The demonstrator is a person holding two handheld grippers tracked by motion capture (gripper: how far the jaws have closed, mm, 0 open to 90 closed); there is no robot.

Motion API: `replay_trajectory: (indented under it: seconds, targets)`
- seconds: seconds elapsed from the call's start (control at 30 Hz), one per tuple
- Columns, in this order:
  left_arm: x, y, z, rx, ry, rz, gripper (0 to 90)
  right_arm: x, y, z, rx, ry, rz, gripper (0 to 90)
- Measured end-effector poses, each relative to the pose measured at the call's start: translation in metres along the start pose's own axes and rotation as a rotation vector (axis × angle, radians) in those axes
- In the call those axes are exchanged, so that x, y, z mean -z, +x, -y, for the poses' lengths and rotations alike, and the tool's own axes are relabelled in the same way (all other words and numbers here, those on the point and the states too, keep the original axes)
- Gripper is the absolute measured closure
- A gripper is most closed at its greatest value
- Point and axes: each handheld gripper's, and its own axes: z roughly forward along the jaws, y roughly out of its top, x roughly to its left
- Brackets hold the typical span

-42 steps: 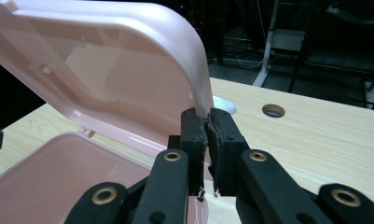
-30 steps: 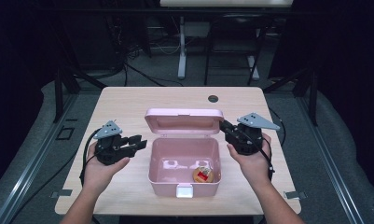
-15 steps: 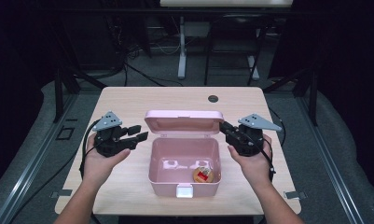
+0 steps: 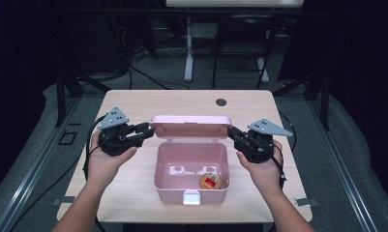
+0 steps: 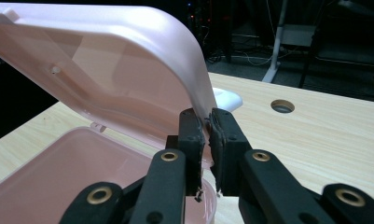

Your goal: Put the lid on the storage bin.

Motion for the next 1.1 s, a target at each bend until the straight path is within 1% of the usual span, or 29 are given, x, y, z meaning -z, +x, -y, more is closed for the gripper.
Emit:
replay_trajectory:
  seconds: [0.17,0.2,0.3,0.43,0.57,0.83,1.1]
  targets:
    - [-0.001,-0.003,-0.003,-0.011,0.006,0.001,73.4,0.000,-0.001,0.000,-0.001,0.001,-0.003,82.4]
    - [-0.001,-0.003,-0.003,-0.008,0.009,0.006,74.4,0.001,-0.001,0.001,0.000,0.002,-0.004,82.4]
    - [-0.001,-0.004,-0.004,-0.007,0.011,-0.001,76.6,0.001,-0.001,0.001,0.000,0.003,-0.004,82.4]
    - [0.001,-0.004,-0.005,-0.006,0.015,-0.001,79.0,0.001,-0.001,0.001,-0.002,0.004,-0.008,82.1]
    - [0.001,-0.004,-0.005,-0.006,0.019,-0.001,80.0,0.002,-0.001,0.000,-0.005,0.009,-0.011,82.0]
    - [0.002,-0.004,-0.006,-0.007,0.027,0.000,81.8,0.010,0.002,-0.008,0.010,-0.008,-0.015,81.8]
    - [0.003,-0.004,-0.007,-0.007,0.037,-0.001,82.4,0.016,0.004,-0.013,0.015,-0.011,-0.024,81.8]
